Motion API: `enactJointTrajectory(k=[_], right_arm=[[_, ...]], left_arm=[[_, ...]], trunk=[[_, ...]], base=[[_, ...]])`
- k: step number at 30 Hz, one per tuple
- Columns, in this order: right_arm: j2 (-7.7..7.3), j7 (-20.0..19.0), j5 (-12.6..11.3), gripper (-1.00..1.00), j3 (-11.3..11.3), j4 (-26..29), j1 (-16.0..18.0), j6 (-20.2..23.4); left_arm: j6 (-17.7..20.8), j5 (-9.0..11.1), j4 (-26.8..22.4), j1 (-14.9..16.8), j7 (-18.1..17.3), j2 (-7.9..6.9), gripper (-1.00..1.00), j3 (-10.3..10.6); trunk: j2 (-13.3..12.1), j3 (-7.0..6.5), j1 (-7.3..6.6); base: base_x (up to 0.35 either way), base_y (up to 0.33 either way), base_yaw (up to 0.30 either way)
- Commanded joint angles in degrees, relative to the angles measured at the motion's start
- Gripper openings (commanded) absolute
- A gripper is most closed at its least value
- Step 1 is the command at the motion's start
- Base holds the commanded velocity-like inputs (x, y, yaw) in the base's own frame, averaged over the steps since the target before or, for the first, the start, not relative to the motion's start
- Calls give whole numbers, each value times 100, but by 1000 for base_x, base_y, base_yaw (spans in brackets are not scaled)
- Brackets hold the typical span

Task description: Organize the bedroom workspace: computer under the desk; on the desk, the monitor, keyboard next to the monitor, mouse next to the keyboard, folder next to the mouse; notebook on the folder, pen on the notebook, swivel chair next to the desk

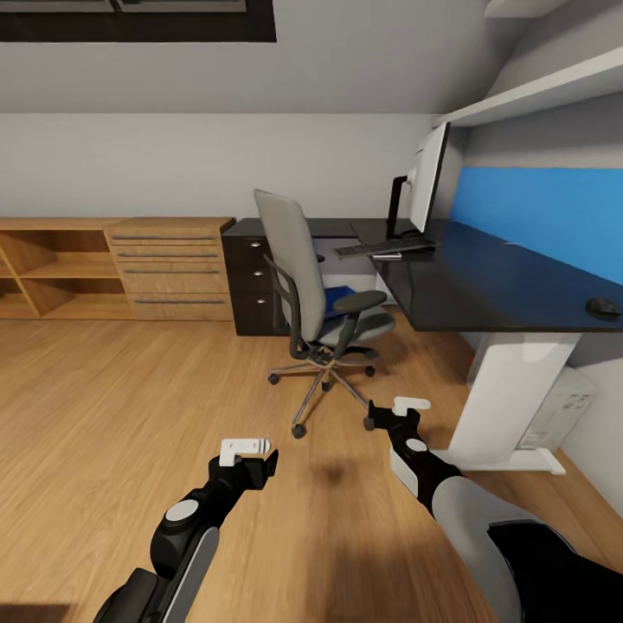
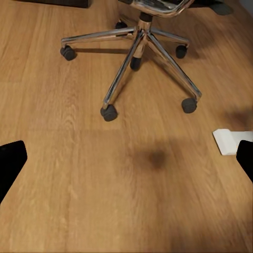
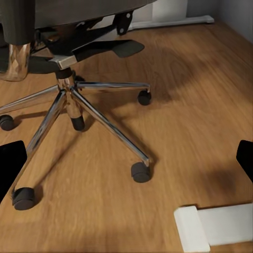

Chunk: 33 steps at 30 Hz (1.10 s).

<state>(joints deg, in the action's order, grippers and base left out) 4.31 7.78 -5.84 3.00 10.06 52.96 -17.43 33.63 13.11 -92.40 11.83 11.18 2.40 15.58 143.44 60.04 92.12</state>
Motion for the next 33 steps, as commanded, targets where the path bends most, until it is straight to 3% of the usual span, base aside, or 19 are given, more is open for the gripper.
enactJointTrajectory(k=[1, 15, 23, 33], right_arm=[[0, 13, -59, 100, 34, -5, 4, -23], [8, 10, -67, 100, 34, -12, 4, -35], [9, 13, -69, 100, 34, -9, 4, -41], [-5, 13, -70, 100, 29, -9, 4, -96]], left_arm=[[21, 61, -7, 4, 51, -1, 100, 6], [21, 61, -6, 3, 47, -1, 100, 6], [21, 59, 1, 3, 50, -3, 100, -1], [21, 60, 2, 3, 51, -3, 100, -3]], trunk=[[2, 5, 0], [2, 5, 0], [2, 5, 0], [2, 5, 0]], base=[[61, 0, 0], [152, -6, 0], [208, -173, 0], [50, -47, 0]])
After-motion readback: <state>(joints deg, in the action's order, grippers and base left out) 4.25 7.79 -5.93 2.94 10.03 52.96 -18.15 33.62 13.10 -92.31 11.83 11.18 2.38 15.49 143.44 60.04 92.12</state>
